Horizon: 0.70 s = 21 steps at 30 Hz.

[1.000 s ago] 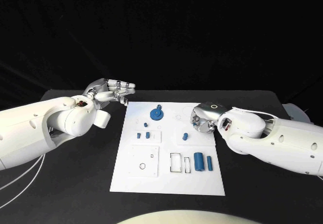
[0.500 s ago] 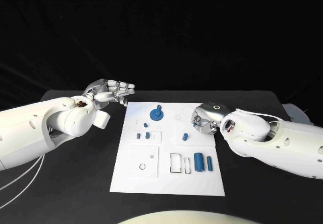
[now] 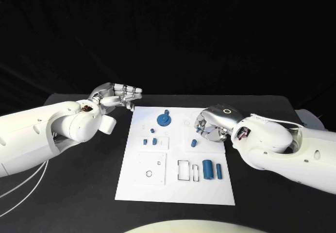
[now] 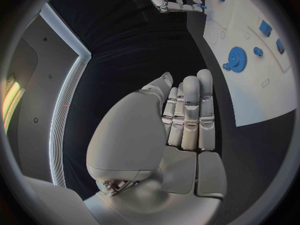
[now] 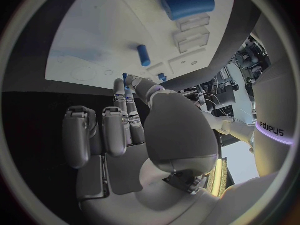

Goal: Assemble the parts on the task board

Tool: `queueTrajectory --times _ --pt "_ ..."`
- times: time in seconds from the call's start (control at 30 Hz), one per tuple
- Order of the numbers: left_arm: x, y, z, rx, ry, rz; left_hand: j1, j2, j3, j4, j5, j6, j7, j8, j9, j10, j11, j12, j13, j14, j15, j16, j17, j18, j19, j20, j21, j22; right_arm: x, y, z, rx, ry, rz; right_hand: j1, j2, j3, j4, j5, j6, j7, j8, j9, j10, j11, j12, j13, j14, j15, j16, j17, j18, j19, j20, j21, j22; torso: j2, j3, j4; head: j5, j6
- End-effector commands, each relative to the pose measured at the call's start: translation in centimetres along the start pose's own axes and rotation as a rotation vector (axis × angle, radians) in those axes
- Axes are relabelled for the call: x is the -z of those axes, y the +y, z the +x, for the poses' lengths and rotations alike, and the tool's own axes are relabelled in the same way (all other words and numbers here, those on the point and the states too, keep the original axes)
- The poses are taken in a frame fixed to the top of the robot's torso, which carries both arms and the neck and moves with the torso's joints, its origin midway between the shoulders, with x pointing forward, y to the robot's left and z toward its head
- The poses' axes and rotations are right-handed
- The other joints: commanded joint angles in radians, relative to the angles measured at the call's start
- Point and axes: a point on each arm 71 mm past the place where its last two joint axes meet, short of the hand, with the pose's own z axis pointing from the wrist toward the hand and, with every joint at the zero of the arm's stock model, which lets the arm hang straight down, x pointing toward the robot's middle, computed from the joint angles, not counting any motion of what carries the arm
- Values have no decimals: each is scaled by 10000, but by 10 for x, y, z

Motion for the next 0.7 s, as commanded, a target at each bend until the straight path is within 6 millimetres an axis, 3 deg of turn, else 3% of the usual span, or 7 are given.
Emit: queueTrajectory --times 0.03,0.17,0.23,0.37,0.7 --pt "-1 -1 8 16 266 38 -29 107 46 -30 -18 -17 58 54 -13 -76 5 82 14 -79 24 -37 -14 52 -21 46 -75 -18 1 20 -3 -120 -316 -516 13 14 71 -3 4 61 8 16 8 32 15 -19 -7 534 -78 21 241 -134 620 -50 35 1955 3 11 9 87 35" --pt "-2 0 16 71 478 44 -29 107 46 -30 -18 -17 58 54 -13 -76 5 82 14 -79 24 -37 -14 52 -21 46 -75 -18 -1 45 -3 -359 -358 -1167 -2 11 79 6 6 70 6 13 14 43 14 -22 -8 530 -79 8 222 -140 629 -50 64 1971 -9 -2 14 202 42" --pt "-3 0 21 95 567 61 -34 112 46 -28 -18 -19 59 55 -13 -80 6 88 15 -79 26 -38 -15 51 -20 48 -78 -21 -3 58 -1 -487 -345 -1514 -6 12 82 9 8 71 6 12 16 44 13 -24 -8 524 -78 -12 192 -140 629 -51 66 1972 -9 -13 7 302 15" --pt "-6 1 26 125 657 70 -41 122 48 -25 -18 -21 60 58 -12 -85 7 100 19 -79 28 -39 -17 51 -18 50 -85 -26 -7 80 6 -734 -238 -2087 -12 16 87 14 10 73 6 9 18 47 13 -26 -9 521 -78 -20 181 -138 626 -51 59 1970 -8 -16 6 525 77" --pt "-10 2 39 249 840 54 -49 129 47 -21 -18 -22 62 61 -12 -88 8 111 22 -78 29 -40 -19 51 -16 52 -89 -30 -16 110 35 -1182 397 -2743 -17 22 94 20 13 75 6 6 21 51 11 -29 -9 518 -78 -30 167 -136 624 -51 51 1967 0 -21 20 954 -88"
